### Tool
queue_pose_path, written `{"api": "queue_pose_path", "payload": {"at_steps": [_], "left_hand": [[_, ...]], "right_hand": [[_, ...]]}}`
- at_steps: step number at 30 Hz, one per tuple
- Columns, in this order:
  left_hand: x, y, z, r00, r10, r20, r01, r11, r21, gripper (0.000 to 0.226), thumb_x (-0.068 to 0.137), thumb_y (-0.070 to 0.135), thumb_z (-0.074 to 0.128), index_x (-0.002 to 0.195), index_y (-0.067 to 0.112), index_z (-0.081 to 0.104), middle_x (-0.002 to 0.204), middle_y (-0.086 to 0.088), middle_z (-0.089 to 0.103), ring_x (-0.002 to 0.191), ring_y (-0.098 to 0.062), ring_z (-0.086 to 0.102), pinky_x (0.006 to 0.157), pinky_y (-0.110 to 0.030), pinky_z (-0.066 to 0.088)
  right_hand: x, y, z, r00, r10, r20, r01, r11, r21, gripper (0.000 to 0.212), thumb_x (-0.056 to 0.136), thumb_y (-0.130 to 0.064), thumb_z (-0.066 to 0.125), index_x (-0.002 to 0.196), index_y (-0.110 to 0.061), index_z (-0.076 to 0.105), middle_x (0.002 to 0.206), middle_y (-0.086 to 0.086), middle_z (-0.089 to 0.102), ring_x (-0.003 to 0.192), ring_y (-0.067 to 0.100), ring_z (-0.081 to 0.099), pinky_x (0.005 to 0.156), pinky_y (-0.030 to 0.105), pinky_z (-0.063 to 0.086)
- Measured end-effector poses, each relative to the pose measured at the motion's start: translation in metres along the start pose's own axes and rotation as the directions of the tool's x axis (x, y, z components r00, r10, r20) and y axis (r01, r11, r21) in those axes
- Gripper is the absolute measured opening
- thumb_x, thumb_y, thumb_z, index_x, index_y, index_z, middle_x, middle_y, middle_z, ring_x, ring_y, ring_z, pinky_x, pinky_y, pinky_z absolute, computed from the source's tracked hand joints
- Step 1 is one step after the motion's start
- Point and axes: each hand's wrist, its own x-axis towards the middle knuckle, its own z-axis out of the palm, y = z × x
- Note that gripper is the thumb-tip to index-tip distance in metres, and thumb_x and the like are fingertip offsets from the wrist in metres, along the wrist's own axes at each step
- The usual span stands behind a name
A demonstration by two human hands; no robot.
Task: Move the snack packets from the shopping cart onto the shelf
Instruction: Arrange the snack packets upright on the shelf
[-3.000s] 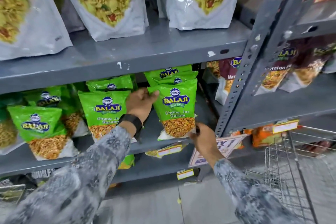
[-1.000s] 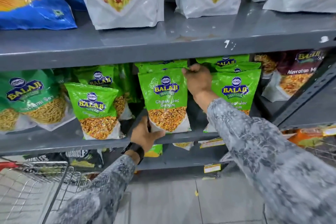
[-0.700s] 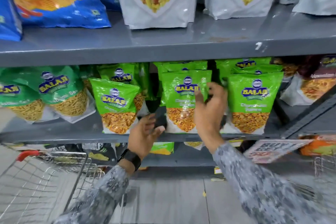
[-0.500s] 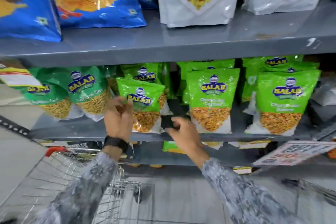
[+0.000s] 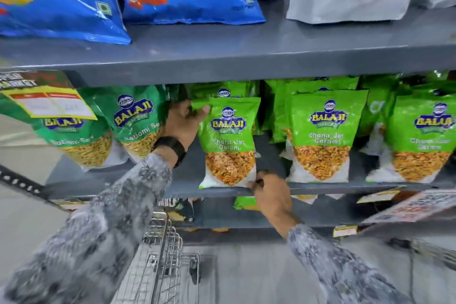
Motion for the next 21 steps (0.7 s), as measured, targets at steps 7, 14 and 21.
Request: {"api": "queue_pose_path", "payload": {"at_steps": [7,14,21], "left_hand": [[-0.087,-0.062,-0.02,0.923,-0.2,0.329,0.221,0.975,-0.026,0.072,0.071,0.01,0.09,0.131,0.01,0.051,0.108,-0.009,0.074,0.093,-0.018,0.07,0.078,-0.019,0.055],[-0.108,-0.088,-0.01,0.97,-0.152,0.191,0.079,0.936,0.343,0.072,0.067,0.038,0.09,0.13,0.027,0.057,0.082,0.019,0.062,0.087,-0.019,0.066,0.066,-0.024,0.044],[-0.11,-0.083,-0.013,0.96,-0.144,0.239,0.048,0.93,0.365,0.059,0.076,0.04,0.082,0.129,0.023,0.061,0.106,-0.002,0.077,0.099,-0.024,0.073,0.089,-0.04,0.059]], "right_hand": [[0.046,-0.057,-0.058,0.994,0.068,-0.083,0.007,0.733,0.68,0.048,0.074,-0.022,0.081,0.12,-0.023,0.068,0.083,-0.006,0.066,0.068,0.009,0.059,0.064,0.025,0.048],[0.111,-0.106,-0.087,0.978,0.071,-0.195,0.07,0.772,0.632,0.024,0.08,-0.025,0.083,0.069,-0.021,0.062,0.087,0.003,0.064,0.082,0.015,0.056,0.079,0.028,0.046],[0.075,-0.086,-0.057,0.993,0.035,-0.111,0.041,0.782,0.622,0.052,0.076,-0.037,0.084,0.117,-0.008,0.072,0.111,0.011,0.077,0.102,0.029,0.073,0.095,0.048,0.058]]}}
